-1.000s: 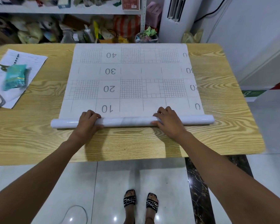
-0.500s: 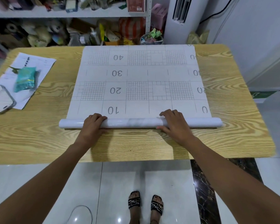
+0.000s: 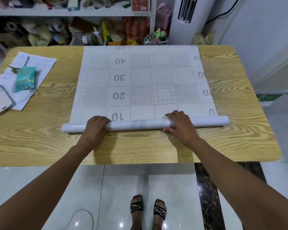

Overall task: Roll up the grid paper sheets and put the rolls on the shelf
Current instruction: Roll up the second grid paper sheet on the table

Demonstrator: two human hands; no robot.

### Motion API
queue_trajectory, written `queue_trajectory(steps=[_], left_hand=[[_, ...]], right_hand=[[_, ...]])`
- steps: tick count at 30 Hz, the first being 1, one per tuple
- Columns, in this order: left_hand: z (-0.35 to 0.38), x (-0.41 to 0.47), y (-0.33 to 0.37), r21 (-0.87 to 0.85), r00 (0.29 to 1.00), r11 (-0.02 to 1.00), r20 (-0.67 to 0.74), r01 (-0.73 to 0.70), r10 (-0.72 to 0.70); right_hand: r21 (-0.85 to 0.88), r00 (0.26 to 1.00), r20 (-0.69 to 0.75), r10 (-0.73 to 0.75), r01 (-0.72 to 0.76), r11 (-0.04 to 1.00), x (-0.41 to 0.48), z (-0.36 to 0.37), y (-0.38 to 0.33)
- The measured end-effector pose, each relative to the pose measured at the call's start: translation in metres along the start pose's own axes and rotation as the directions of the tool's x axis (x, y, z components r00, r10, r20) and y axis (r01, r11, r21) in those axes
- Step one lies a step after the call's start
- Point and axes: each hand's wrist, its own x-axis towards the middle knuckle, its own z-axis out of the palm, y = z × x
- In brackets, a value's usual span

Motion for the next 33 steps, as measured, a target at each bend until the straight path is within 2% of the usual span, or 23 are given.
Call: queue_trajectory(steps=[3,6,15,20,26,33], left_hand=[[0.000,-0.002,0.003,0.049,1.000,0.999,-0.020,0.006,-0.005],[0.000,-0.003,0.004,0.073,0.999,0.996,-0.003,0.042,-0.042],[0.004,0.004,0.006,0.046,0.998,0.998,-0.027,0.051,-0.050],[0.005,0.008,0.003,0.041,0.997,0.996,-0.016,0.075,-0.075],[0.005,0.007,0.004,0.075,0.998,0.996,-0.044,0.056,-0.053],[0.000,0.010,0.006,0.075,0.999,0.996,0.000,0.039,-0.039]], right_hand=[[0.076,1.000,-0.013,0.015,-0.014,0.997,0.002,-0.003,-0.001],[0.070,1.000,0.002,0.016,-0.016,0.997,0.004,-0.005,-0.001],[-0.101,0.999,0.033,-0.014,0.017,0.995,0.006,-0.003,0.002],[-0.120,0.999,0.035,-0.014,0.018,0.993,0.006,-0.003,0.002],[-0.083,1.000,0.021,-0.004,0.006,0.997,0.004,-0.005,-0.002],[0.032,0.999,-0.006,-0.045,0.045,0.998,0.002,-0.002,-0.004]])
